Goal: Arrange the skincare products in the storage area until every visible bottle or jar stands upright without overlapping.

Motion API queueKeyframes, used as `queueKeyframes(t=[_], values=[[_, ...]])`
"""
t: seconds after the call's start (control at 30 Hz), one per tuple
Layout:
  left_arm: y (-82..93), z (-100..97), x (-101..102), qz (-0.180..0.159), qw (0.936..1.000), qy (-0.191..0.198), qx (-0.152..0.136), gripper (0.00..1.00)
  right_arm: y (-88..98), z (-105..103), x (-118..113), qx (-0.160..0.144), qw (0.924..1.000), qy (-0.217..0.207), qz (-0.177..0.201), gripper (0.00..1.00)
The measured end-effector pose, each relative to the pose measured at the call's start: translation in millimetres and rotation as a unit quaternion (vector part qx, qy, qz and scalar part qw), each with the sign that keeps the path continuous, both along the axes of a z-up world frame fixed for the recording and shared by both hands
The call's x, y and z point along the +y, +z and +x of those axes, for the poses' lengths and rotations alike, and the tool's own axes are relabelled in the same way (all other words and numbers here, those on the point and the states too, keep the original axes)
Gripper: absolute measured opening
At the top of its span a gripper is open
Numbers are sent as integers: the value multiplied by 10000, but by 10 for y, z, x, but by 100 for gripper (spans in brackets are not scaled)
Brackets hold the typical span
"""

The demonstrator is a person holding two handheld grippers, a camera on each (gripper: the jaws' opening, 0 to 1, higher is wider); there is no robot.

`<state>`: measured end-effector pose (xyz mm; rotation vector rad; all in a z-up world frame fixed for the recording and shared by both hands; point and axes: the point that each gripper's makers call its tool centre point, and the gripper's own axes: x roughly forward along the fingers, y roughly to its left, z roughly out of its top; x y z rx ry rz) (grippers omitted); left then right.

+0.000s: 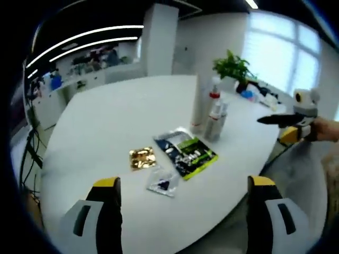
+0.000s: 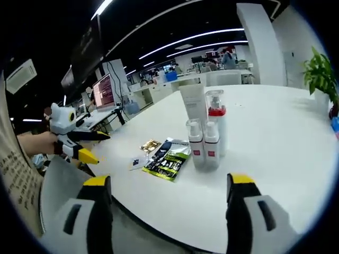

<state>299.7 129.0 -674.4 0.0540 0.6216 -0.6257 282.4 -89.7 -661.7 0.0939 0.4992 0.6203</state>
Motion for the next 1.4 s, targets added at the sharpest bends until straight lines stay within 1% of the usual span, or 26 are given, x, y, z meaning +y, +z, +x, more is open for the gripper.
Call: queueKeyframes(t=[0.1,0.2,0.33,0.4,0.5,0.77,0.87,1.2,1.27,1.4], values=[[30,-50,37,-2,10000,35,-63,97,2,-2,-4,-8,10000,-16,-12,90],[39,-85,79,71,9998,74,-162,97,5,2,-11,-15,10000,-41,-5,90],[31,-138,102,5,9998,138,-143,97,-9,-3,-25,-36,9999,-71,-115,91],[30,-128,121,93,9997,139,-172,97,-12,-13,-20,-29,9999,-62,-130,91],[49,-116,104,46,9996,158,-210,97,-22,-11,-31,-17,9998,-68,-160,91],[51,-128,101,115,9995,151,-252,97,-32,-15,-57,-4,9997,-142,-217,91],[59,-113,96,109,9994,143,-289,97,-36,-19,-43,26,9998,-97,-194,91],[-5,-134,40,203,9997,35,-131,97,-43,-15,-47,52,9998,-91,-163,91],[-46,-115,51,232,9997,-14,-87,97,-45,-14,-53,52,9998,-97,-150,91],[-169,-88,60,404,9991,-116,46,96,-46,-18,-48,58,9998,-77,-146,91]])
